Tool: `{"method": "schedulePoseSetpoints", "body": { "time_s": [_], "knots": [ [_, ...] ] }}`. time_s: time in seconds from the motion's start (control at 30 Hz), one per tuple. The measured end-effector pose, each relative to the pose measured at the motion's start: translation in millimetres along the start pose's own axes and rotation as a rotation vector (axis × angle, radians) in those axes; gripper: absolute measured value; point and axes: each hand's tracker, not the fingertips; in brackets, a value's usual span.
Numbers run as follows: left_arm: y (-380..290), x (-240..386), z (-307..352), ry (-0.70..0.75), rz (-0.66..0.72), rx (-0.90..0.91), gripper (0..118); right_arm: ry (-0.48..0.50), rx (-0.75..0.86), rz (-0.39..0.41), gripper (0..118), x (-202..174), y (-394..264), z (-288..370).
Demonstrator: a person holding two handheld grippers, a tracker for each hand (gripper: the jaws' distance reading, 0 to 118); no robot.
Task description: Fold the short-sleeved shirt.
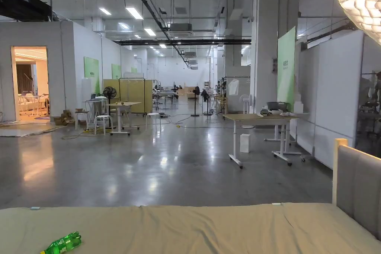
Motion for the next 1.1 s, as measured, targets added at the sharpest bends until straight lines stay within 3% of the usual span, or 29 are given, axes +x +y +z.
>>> {"method": "schedulePoseSetpoints", "body": {
  "time_s": [0.07, 0.13, 0.2, 0.3, 0.37, 0.4, 0.47, 0.53, 0.57, 0.63, 0.7, 0.73, 0.77, 0.8, 0.87, 0.93, 1.03, 1.07, 1.1],
  "knots": [
    [0.5, 0.5, -2.9, 0.006, -0.008, 0.000, 0, -0.007, 0.007, 0.010, 0, 0.3, 2.9, -2.0],
    [0.6, 5.2, -10.8, 0.027, -0.103, -0.010, 0, -0.010, 0.013, 0.016, 0, 0.3, 6.4, -6.6],
    [4.5, 10.5, -18.9, 0.031, -0.193, -0.010, 0, -0.026, 0.027, 0.140, 0, -3.9, 11.2, -11.2],
    [-2.1, 20.9, -32.3, -0.047, -0.613, -0.030, 0, -0.055, -0.004, 0.557, 0, -20.8, 5.9, -22.5],
    [-27.6, 32.2, -44.6, -0.085, -0.986, -0.131, 0, -0.051, -0.050, 0.980, 0, -36.8, -21.5, -32.6],
    [-48.9, 36.0, -47.7, -0.144, -1.185, -0.172, 0, -0.005, -0.076, 1.201, 0, -43.7, -43.7, -37.1],
    [-105.3, 39.2, -48.6, -0.246, -1.536, -0.230, 0, 0.116, -0.094, 1.524, 0, -50.3, -90.5, -37.5],
    [-162.5, 38.2, -44.4, -0.360, -1.732, -0.285, 0, 0.296, -0.084, 1.837, 0, -56.7, -135.0, -29.1],
    [-180.2, 37.0, -40.4, -0.429, -1.770, -0.306, 0, 0.356, -0.104, 1.947, 0, -56.2, -151.9, -26.0],
    [-205.9, 34.4, -31.9, -0.524, -1.872, -0.316, 0, 0.463, -0.094, 2.027, 0, -49.4, -182.8, -19.4],
    [-205.2, 28.8, -27.2, -0.536, -1.906, -0.274, 0, 0.492, -0.073, 1.993, 0, -48.6, -184.5, -18.5],
    [-196.3, 28.9, -29.9, -0.477, -1.844, -0.263, 0, 0.461, -0.081, 1.962, 0, -46.2, -171.9, -17.8],
    [-181.7, 29.5, -34.5, -0.397, -1.740, -0.259, 0, 0.399, -0.068, 1.883, 0, -45.9, -159.9, -20.8],
    [-154.0, 24.4, -42.0, -0.316, -1.545, -0.271, 0, 0.325, -0.056, 1.755, 0, -46.0, -141.6, -25.7],
    [-98.5, 18.1, -55.2, -0.198, -1.097, -0.315, 0, 0.196, -0.116, 1.358, 0, -42.6, -89.8, -39.9],
    [-42.0, -12.0, -57.1, -0.138, -0.538, -0.267, 0, 0.062, -0.068, 0.870, 0, -22.9, -45.7, -42.0],
    [-22.7, -71.2, -37.2, -0.273, 0.351, -0.140, 0, -0.023, 0.002, 0.235, 0, 14.6, -22.8, -25.0],
    [-24.9, -82.3, -33.1, -0.308, 0.496, -0.103, 0, -0.023, 0.021, 0.088, 0, 24.3, -24.0, -18.5],
    [-30.6, -78.9, -24.7, -0.303, 0.520, -0.091, 0, -0.020, -0.003, -0.030, 0, 31.1, -29.8, -14.0]
  ]
}}
